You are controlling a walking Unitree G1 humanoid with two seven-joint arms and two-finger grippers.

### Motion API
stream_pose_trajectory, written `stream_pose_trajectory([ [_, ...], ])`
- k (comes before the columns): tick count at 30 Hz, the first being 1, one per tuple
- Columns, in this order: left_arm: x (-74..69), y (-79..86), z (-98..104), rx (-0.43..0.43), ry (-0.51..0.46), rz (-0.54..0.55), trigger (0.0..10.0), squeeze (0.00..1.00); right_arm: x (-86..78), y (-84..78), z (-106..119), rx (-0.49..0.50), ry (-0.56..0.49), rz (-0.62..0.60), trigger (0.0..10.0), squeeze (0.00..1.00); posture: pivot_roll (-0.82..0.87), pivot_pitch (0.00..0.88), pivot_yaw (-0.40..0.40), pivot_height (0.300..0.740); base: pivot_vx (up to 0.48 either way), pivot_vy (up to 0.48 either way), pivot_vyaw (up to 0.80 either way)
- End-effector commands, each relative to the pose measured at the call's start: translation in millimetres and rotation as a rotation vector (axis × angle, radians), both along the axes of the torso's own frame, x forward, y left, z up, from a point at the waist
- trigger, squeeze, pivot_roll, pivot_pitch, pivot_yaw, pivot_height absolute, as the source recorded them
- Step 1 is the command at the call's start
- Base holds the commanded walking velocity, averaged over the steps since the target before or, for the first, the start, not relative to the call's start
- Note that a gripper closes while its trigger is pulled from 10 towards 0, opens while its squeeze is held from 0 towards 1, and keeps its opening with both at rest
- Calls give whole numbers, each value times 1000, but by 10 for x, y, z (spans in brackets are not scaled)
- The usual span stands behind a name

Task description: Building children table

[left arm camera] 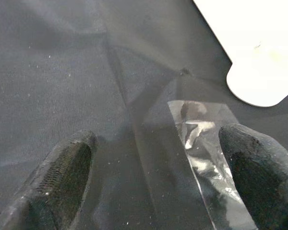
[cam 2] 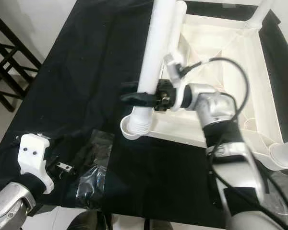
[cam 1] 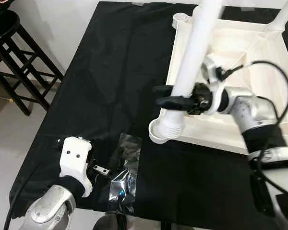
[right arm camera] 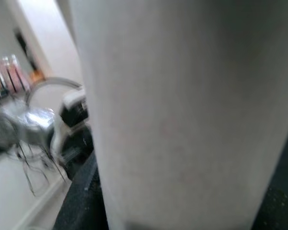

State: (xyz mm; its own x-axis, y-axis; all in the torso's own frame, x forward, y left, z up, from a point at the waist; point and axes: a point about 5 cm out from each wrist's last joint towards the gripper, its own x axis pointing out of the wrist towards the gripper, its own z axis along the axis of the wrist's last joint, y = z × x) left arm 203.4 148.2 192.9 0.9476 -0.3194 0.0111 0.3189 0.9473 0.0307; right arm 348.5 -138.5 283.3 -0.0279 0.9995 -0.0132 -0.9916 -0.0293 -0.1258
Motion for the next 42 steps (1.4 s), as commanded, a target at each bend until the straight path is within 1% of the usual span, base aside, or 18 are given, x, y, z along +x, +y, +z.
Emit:
stream_pose_trajectory([
  [1, -37, 0, -16, 1, 20, -3, 10000, 0, 15, 36, -423, -142, 96, -52, 10000, 0, 29, 362, -5, 740, 0, 0, 0],
  [2, -36, -4, -7, 0, 19, -4, 10000, 0, 36, 96, -443, -125, 115, -71, 10000, 0, 30, 366, -5, 740, 0, 0, 0],
  [10, -41, -8, 2, 0, 16, -4, 10000, 0, 105, 158, -439, -94, 130, -127, 10000, 0, 32, 368, -10, 740, 0, 0, 0],
  [11, -42, -13, 5, -2, 16, -3, 10000, 0, 107, 172, -427, -76, 157, -112, 10000, 0, 30, 370, -16, 740, 0, 0, 0],
  [15, -42, -19, 8, -3, 16, -3, 10000, 0, 87, 172, -441, -84, 165, -78, 10000, 0, 28, 371, -18, 740, 0, 0, 0],
  [17, -40, -23, 12, -5, 16, -2, 10000, 0, 53, 139, -505, -105, 249, -37, 10000, 0, 27, 373, -19, 740, 0, 0, 0],
  [21, -41, -24, 14, -5, 18, -3, 10000, 0, 28, 105, -586, -142, 299, -21, 10000, 0, 27, 372, -18, 740, 0, 0, 0],
  [23, -41, -22, 15, -4, 18, -3, 10000, 0, 66, 110, -684, -205, 216, -83, 10000, 0, 28, 375, -16, 740, 0, 0, 0],
  [24, -41, -22, 15, -4, 18, -3, 10000, 0, 66, 110, -684, -205, 216, -83, 10000, 0, 28, 375, -16, 740, 0, 0, 0],
  [26, -41, -23, 15, -4, 20, -3, 10000, 0, 113, 144, -740, -256, 92, -153, 10000, 0, 28, 377, -16, 740, 0, 0, 0],
  [27, -41, -23, 15, -4, 20, -3, 10000, 0, 113, 144, -740, -256, 92, -153, 10000, 0, 28, 377, -16, 740, 0, 0, 0],
  [28, -40, -25, 14, -4, 21, -3, 10000, 0, 135, 171, -734, -259, 24, -187, 10000, 0, 28, 376, -16, 740, 0, 0, 0],
  [29, -40, -25, 14, -4, 21, -3, 10000, 0, 135, 171, -734, -259, 24, -187, 10000, 0, 28, 376, -16, 740, 0, 0, 0],
  [30, -39, -27, 14, -4, 22, -4, 10000, 0, 137, 188, -729, -260, -37, -199, 10000, 0, 28, 377, -16, 740, 0, 0, 0],
  [31, -39, -27, 14, -4, 22, -4, 10000, 0, 137, 188, -729, -260, -37, -199, 10000, 0, 28, 377, -16, 740, 0, 0, 0],
  [32, -38, -29, 13, -4, 22, -4, 10000, 0, 130, 197, -725, -256, -80, -200, 10000, 0, 28, 377, -16, 740, 0, 0, 0],
  [35, -37, -31, 13, -3, 23, -3, 10000, 0, 92, 190, -719, -212, -87, -190, 10000, 0, 26, 375, -16, 740, 0, 0, 0],
  [42, -43, -27, 5, -2, 26, -4, 10000, 0, 53, 118, -792, -177, -72, -213, 10000, 0, 22, 369, -14, 740, 0, 0, 0],
])
